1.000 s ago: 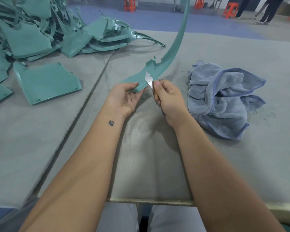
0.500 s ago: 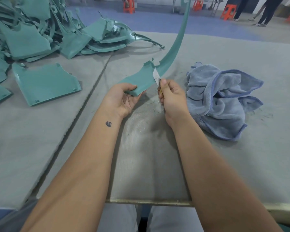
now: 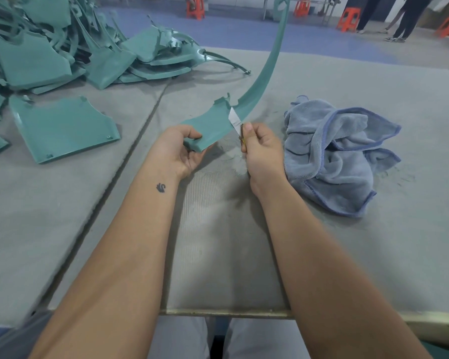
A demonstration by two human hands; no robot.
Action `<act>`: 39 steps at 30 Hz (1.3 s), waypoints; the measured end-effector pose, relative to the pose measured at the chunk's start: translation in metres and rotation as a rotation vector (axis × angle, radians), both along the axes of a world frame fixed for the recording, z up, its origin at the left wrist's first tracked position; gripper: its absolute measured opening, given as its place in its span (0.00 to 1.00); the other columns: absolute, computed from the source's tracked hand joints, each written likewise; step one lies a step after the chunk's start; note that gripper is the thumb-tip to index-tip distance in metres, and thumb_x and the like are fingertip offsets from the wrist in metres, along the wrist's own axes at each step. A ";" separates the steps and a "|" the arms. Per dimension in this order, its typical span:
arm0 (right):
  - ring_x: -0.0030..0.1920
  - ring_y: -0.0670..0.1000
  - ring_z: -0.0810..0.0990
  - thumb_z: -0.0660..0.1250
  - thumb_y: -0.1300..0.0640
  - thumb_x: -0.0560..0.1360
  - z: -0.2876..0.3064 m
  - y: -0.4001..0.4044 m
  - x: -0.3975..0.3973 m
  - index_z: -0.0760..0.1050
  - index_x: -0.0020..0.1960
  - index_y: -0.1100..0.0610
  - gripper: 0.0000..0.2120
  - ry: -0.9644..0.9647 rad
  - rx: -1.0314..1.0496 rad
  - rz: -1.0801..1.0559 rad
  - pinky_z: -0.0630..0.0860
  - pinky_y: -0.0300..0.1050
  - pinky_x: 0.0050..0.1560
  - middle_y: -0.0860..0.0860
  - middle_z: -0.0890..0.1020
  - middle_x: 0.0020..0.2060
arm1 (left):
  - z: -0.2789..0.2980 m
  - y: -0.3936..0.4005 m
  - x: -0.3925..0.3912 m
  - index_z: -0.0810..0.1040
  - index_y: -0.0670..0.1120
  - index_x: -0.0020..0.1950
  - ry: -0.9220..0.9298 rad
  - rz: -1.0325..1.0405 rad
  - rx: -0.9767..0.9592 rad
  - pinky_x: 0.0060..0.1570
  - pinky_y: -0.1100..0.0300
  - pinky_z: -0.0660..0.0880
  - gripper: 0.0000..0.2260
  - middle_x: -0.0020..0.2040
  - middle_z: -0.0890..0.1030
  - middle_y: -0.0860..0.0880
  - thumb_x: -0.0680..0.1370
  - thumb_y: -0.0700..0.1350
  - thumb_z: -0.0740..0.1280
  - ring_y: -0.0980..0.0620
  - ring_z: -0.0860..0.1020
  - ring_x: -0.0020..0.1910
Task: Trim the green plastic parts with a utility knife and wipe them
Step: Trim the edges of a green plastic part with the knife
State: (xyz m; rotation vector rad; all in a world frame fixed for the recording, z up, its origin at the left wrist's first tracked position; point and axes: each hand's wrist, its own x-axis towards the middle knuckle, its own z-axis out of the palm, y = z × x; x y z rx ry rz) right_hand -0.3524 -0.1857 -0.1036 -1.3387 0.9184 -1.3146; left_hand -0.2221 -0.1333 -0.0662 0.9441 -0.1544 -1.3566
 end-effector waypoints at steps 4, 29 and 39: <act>0.27 0.43 0.61 0.61 0.57 0.81 0.003 -0.001 -0.001 0.71 0.36 0.53 0.14 -0.059 0.048 -0.049 0.60 0.35 0.27 0.48 0.66 0.27 | -0.001 0.001 0.005 0.74 0.38 0.49 -0.109 -0.012 0.063 0.22 0.69 0.74 0.07 0.32 0.81 0.44 0.76 0.34 0.57 0.52 0.80 0.25; 0.28 0.35 0.71 0.58 0.55 0.82 0.007 0.010 0.000 0.76 0.42 0.56 0.13 0.219 -0.077 0.330 0.66 0.27 0.32 0.35 0.73 0.23 | -0.005 0.001 0.000 0.74 0.33 0.58 0.071 0.099 -0.108 0.33 0.62 0.80 0.09 0.47 0.81 0.37 0.79 0.32 0.63 0.43 0.82 0.43; 0.29 0.39 0.66 0.58 0.59 0.82 0.011 0.013 0.002 0.70 0.36 0.55 0.16 0.290 -0.102 0.410 0.63 0.30 0.31 0.44 0.70 0.28 | -0.002 0.002 -0.002 0.75 0.34 0.47 0.178 0.039 -0.199 0.37 0.61 0.81 0.05 0.49 0.79 0.36 0.80 0.34 0.61 0.46 0.82 0.37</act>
